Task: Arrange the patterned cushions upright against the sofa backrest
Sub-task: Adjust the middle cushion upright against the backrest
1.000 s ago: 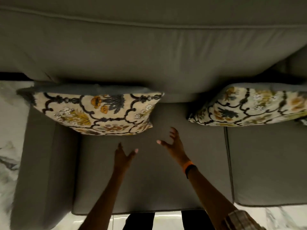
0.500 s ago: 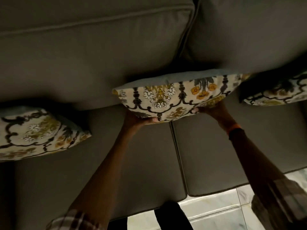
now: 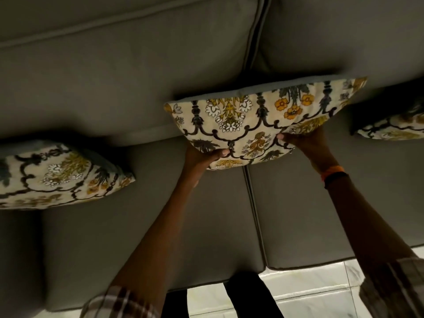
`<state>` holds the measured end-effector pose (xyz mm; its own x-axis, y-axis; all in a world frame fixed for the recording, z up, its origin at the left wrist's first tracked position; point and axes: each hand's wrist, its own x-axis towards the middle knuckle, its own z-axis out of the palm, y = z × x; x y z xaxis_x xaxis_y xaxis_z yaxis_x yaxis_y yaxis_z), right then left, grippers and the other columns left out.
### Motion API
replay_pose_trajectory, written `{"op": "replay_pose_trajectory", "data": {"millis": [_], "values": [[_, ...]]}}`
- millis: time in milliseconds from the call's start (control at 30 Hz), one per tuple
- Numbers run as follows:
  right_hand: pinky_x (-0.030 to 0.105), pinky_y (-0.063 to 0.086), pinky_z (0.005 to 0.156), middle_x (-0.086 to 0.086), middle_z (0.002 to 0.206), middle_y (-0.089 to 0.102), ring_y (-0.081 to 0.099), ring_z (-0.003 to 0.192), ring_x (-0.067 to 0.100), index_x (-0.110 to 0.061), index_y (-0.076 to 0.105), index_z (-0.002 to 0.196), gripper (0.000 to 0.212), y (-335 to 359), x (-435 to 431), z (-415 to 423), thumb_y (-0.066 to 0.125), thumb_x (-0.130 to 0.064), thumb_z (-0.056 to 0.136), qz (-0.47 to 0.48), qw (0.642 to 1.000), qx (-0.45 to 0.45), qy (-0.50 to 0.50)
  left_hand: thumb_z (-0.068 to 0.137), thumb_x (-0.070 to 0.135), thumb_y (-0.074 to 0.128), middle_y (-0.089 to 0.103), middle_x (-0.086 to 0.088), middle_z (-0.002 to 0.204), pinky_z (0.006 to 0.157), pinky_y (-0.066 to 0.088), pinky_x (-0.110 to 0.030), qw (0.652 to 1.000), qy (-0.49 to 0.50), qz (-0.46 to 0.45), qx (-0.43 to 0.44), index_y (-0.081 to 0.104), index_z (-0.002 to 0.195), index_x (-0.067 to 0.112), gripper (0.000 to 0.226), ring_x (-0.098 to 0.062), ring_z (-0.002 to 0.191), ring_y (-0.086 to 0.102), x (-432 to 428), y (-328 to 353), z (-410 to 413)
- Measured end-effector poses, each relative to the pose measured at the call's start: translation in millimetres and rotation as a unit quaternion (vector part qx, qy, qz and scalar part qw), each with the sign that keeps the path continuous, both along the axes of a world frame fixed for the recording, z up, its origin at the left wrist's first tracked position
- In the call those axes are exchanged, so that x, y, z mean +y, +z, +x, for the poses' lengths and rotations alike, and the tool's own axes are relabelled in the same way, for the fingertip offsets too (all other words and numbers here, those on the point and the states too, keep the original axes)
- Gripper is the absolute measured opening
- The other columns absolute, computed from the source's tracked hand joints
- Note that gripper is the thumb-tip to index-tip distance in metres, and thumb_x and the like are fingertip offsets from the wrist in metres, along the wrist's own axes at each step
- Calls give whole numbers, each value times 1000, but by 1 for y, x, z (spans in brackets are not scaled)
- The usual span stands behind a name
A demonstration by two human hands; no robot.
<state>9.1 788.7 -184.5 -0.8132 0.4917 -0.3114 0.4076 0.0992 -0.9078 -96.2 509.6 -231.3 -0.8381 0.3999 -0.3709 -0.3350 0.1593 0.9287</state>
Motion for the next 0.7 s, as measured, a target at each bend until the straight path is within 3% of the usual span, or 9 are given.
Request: {"op": "replay_pose_trajectory", "data": {"millis": [100,200,267,400,500,600,700], "values": [[42,51,112,14,155,52,53,144,26,-3,35,154,91,-14,-24,15,83,8,78,7,998,0,-62,67,-1,88,54,-25,143,108,49,-50,999,27,-13,13,39,144,-3,91,-33,136,52,-9,1,13],[33,49,113,9,159,44,47,144,25,-9,30,156,97,-40,-62,35,86,1,78,15,989,-58,-134,68,24,87,50,-21,146,105,51,-44,997,21,-63,43,37,147,2,95,-30,134,52,-29,4,24],[43,45,116,14,161,39,45,145,33,-12,27,159,95,-58,-94,49,84,-13,83,12,980,-133,-151,74,36,84,42,-17,153,108,48,-45,990,11,-134,49,32,152,12,97,-28,138,46,-57,-1,32],[51,46,112,15,162,35,46,143,39,-16,31,159,87,-87,-171,86,80,-30,88,101,965,-242,-9,84,58,67,29,-12,161,115,36,-51,937,-16,-341,73,20,157,20,95,-30,148,28,-146,-21,57],[50,45,114,13,158,37,46,143,37,-20,39,155,82,-93,-242,91,81,-32,86,144,954,-232,123,86,57,65,31,-14,160,113,38,-53,907,5,-411,90,23,156,17,91,-32,147,30,-232,-26,71],[47,47,114,9,158,38,47,143,32,-22,37,156,90,-85,-331,54,85,-32,81,86,961,-177,197,83,46,74,25,-15,161,114,37,-53,903,127,-406,55,19,157,14,98,-34,147,31,-320,-17,75],[43,45,114,-6,166,30,36,151,14,-39,23,160,115,-54,-417,-17,90,-50,67,-43,973,-88,207,72,33,87,14,-11,164,119,28,-41,893,316,-311,83,9,159,18,118,-30,151,22,-394,5,50]]}}
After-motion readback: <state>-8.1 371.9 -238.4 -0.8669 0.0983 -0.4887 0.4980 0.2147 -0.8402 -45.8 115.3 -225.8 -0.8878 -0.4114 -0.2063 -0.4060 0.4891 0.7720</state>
